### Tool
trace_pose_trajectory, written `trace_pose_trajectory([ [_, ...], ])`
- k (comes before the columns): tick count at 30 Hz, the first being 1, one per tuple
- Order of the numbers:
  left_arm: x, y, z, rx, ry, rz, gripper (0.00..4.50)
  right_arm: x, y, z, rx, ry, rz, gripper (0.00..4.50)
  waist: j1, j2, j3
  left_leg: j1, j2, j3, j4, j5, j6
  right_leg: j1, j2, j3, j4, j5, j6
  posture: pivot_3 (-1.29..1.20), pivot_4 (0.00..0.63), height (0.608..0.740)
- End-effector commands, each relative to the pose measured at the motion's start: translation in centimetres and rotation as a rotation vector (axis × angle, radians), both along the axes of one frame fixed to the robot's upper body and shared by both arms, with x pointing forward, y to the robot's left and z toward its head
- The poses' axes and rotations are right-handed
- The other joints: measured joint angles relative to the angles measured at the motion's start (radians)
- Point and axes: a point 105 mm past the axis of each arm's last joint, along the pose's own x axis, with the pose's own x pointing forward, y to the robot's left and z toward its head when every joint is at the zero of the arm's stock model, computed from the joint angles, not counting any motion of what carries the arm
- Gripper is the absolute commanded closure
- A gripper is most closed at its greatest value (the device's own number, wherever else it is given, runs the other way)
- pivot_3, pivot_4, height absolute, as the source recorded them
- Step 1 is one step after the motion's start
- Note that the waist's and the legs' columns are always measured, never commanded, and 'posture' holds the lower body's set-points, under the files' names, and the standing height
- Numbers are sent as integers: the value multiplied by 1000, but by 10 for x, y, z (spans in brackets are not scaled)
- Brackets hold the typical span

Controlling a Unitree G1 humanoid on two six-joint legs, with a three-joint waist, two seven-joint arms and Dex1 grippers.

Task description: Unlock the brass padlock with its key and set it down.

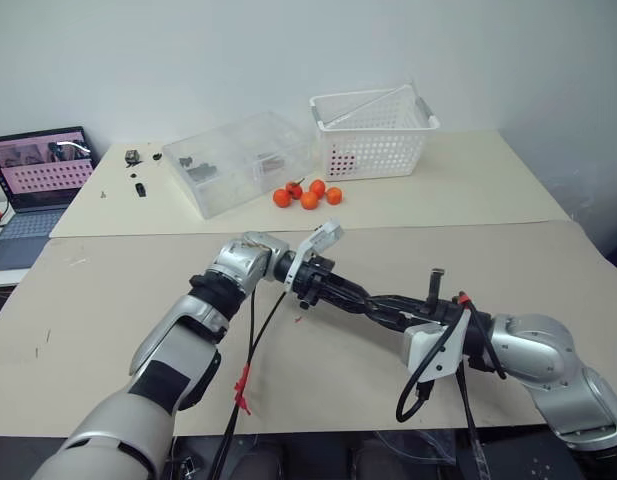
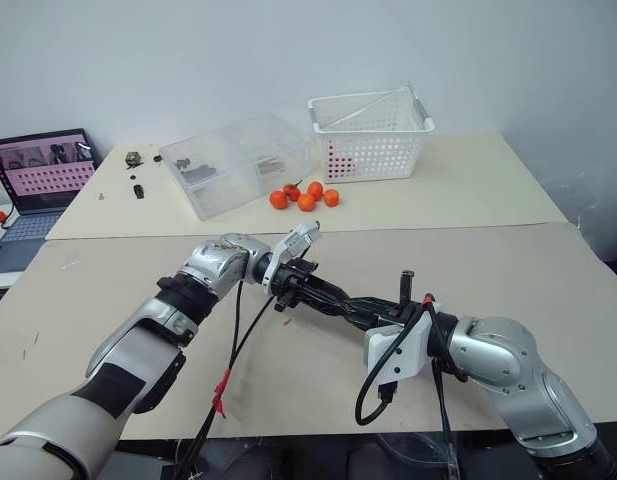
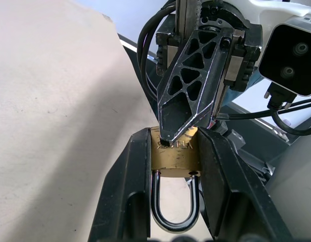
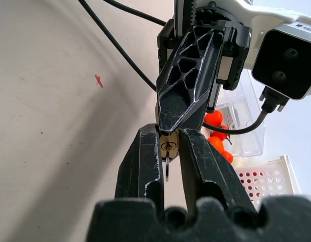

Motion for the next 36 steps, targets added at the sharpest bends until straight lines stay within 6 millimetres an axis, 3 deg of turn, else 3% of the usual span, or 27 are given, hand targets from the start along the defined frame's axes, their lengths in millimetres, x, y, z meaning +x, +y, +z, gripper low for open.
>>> trace_pose_trajectory([
  [1,0,-6,8,-19,-41,-27,3679,-3,6,22,53,-93,15,4408,1,0,0,0,0,0,0,0,0,0,0,0,0,0,0,0,150,740],
  [8,1,-7,17,-38,-86,-30,3679,-1,6,21,50,-96,17,4408,1,0,0,0,0,0,0,0,0,0,0,0,0,0,0,0,150,740],
  [9,1,-8,20,-47,-81,-28,2679,-1,6,20,49,-96,17,4408,1,0,0,0,0,0,0,0,0,0,0,0,0,0,0,0,150,740],
  [10,0,-7,23,-59,-72,-34,2520,-1,6,21,50,-96,19,4408,1,0,0,0,0,0,0,0,0,0,0,0,0,0,0,0,150,740],
  [15,-4,-5,33,-85,-104,-48,570,0,7,20,53,-96,24,4408,1,0,0,0,0,0,0,0,0,0,0,1,0,0,0,0,150,740],
  [20,2,-1,54,-129,-141,-22,570,0,7,18,52,-88,25,4408,-1,0,0,0,0,0,0,0,0,0,0,1,0,0,0,0,150,740],
  [25,25,7,95,-232,-233,127,570,1,6,15,49,-78,18,4408,2,-3,3,0,0,0,0,0,-1,-1,0,0,0,0,-1,0,150,740],
  [27,36,13,102,-221,-305,199,570,2,4,14,49,-74,13,4408,1,-3,4,0,0,0,0,0,-1,0,0,0,0,0,-1,0,150,740],
  [31,38,30,72,-114,-485,199,570,3,4,16,59,-75,6,4408,-4,-2,3,1,1,0,-3,0,-1,-1,0,2,-1,0,-1,0,150,740],
  [35,24,39,48,-79,-469,162,570,3,3,17,68,-74,3,4408,-1,-3,4,0,2,-1,-3,1,-1,-3,0,5,1,1,-1,0,150,740],
  [36,20,41,42,-72,-459,155,814,3,3,17,68,-73,3,4408,1,-4,4,0,2,-1,-3,1,-1,-3,0,5,5,1,-1,0,150,740],
])
